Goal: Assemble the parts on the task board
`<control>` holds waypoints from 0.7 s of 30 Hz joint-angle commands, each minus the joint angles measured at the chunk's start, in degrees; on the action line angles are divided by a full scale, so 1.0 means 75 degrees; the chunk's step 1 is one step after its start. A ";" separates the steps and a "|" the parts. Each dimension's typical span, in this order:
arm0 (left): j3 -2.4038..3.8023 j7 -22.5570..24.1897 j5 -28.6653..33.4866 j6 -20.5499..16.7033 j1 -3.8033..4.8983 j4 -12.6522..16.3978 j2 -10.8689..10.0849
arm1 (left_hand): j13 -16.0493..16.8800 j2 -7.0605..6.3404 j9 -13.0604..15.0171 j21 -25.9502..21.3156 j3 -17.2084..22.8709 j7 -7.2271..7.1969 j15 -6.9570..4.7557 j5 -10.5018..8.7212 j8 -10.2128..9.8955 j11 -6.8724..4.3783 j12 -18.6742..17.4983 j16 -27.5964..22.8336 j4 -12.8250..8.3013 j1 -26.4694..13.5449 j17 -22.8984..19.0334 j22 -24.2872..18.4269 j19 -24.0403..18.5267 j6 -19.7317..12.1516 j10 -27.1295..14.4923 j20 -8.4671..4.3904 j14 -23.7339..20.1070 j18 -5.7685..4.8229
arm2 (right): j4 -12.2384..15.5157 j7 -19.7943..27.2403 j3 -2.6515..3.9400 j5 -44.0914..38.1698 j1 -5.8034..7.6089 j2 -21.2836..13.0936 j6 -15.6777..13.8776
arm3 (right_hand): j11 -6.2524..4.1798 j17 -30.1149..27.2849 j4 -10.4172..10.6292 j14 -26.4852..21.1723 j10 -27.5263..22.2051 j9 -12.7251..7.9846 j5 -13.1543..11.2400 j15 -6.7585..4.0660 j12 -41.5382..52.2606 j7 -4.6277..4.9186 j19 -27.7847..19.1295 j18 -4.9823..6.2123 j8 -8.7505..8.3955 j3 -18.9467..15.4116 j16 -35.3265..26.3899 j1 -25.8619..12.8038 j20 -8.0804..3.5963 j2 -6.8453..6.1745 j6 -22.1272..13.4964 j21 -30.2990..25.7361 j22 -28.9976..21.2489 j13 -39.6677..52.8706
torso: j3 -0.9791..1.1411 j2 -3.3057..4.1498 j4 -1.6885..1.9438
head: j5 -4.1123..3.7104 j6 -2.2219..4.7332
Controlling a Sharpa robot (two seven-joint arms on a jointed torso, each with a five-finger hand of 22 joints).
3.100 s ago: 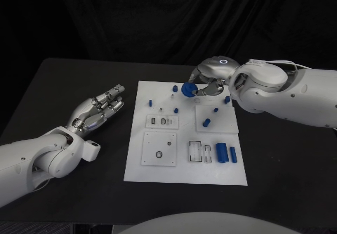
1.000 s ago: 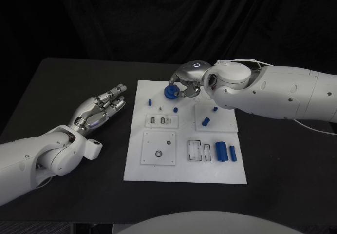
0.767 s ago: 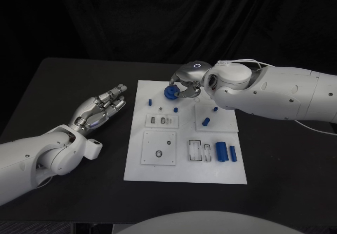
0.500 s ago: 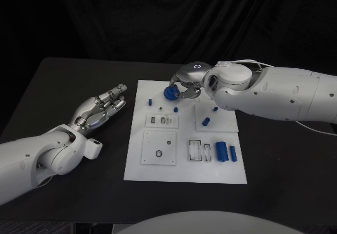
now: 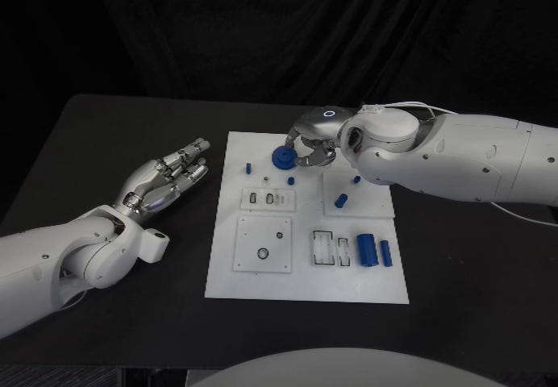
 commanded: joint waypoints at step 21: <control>0.0005 0.1354 0.0022 0.0100 0.0005 -0.0006 -0.0002 | -0.0011 -0.0005 -0.0011 -0.0017 0.0045 0.0040 0.0040 0.0021 -0.0018 0.0051 -0.0051 -0.0028 0.0004 0.0047 -0.0011 -0.0006 0.0004 -0.0073 -0.0024 0.0075 -0.0003 0.0105 | 0.0043 0.0048 0.0006 -0.0048 -0.0027 -0.0117 -0.0073 | -0.0192 0.2012 -0.0204 0.0814 0.0809 -0.0788 -0.0309 -0.0142 0.0020 -0.0191 0.0605 0.0027 -0.0141 -0.0005 0.0022 0.0050 -0.0134 0.0026 -0.1160 -0.0173 0.1815 0.2012 | 0.0003 0.0001 0.0000 | 0.0005 -0.0007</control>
